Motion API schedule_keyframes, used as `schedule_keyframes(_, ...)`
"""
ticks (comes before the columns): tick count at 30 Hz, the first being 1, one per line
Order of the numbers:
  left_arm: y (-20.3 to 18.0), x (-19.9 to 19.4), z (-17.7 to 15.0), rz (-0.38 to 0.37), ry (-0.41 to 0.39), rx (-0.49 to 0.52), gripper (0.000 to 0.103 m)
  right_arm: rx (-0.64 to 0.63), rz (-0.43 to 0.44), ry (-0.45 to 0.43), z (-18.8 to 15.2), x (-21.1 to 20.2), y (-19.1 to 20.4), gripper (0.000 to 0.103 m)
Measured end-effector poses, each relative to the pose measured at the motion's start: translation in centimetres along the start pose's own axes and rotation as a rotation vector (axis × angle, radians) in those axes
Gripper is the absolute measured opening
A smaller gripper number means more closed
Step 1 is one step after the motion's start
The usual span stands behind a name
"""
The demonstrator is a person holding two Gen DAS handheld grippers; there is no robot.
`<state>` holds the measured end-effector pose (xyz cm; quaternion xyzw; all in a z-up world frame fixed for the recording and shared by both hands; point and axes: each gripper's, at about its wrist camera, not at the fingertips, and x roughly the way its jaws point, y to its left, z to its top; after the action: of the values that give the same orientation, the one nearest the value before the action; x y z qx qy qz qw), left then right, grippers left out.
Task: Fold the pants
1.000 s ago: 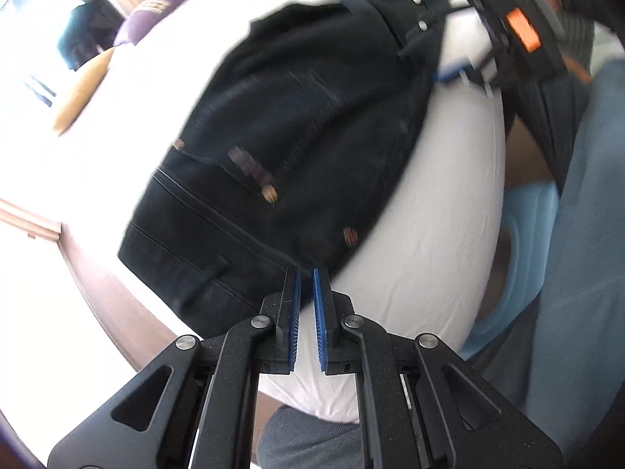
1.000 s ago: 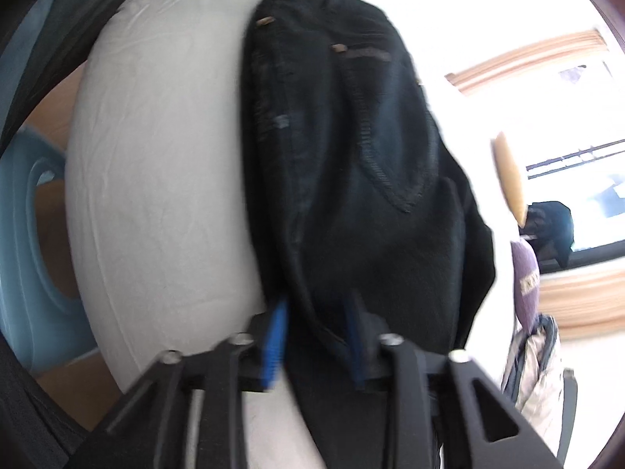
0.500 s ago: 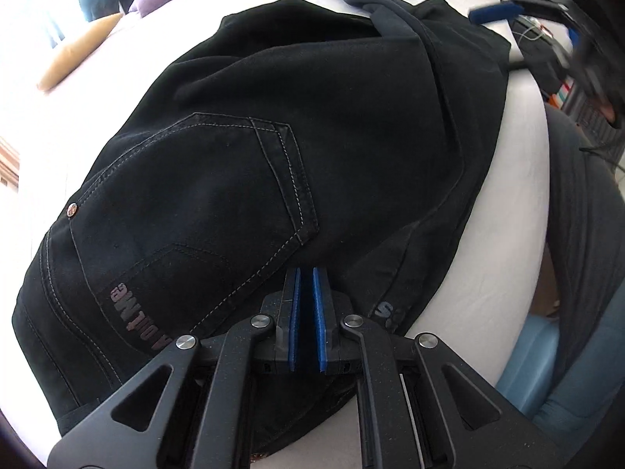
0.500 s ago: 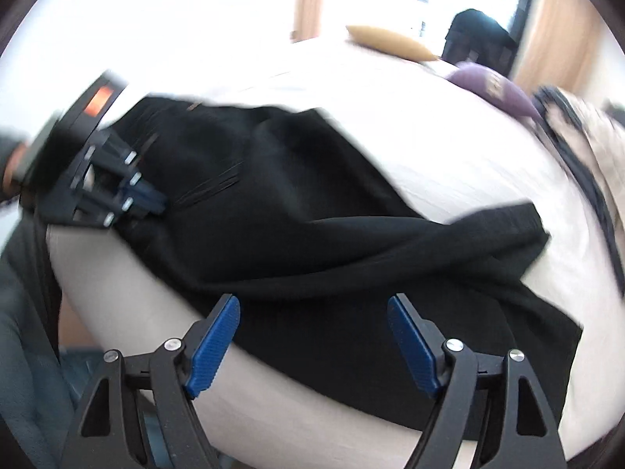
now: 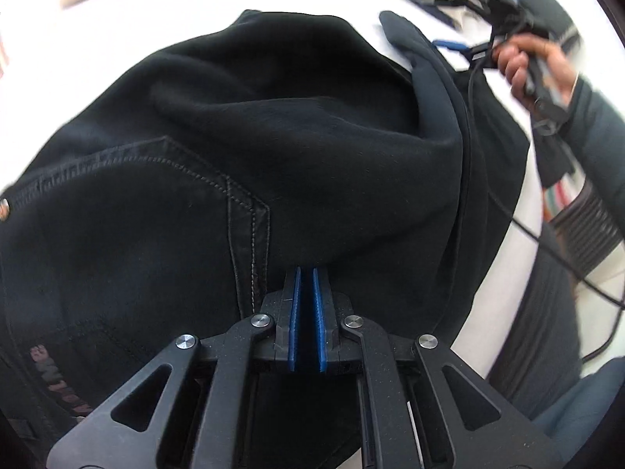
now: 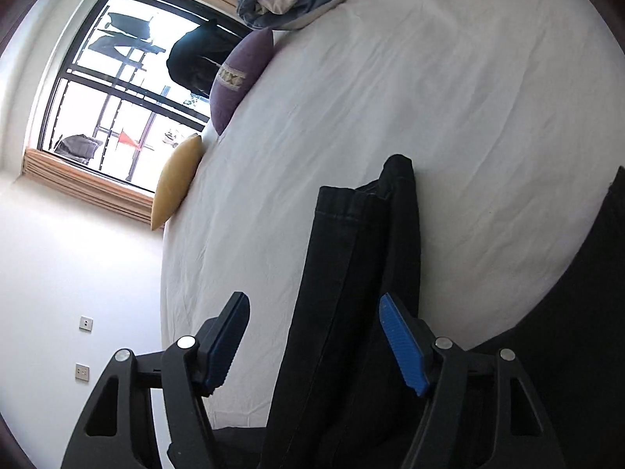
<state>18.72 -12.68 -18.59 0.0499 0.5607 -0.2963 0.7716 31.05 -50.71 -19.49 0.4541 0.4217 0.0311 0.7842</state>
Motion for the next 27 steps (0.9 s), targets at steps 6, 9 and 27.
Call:
schedule_keyframes(6,-0.4,0.7,1.2,0.0,0.011,0.022,0.006,0.049,-0.051,0.012,0.8,2.6,-1.6,0.05)
schedule_keyframes(9,-0.6,0.5,0.6,0.005,0.004,0.019,0.006,0.053,-0.063,0.022,1.2,3.3,-1.7,0.023)
schedule_keyframes(27,0.8,-2.0,-3.2,0.024,-0.017,-0.04,0.006,0.122,0.02,-0.454,-4.9,-22.2,-7.0,0.004)
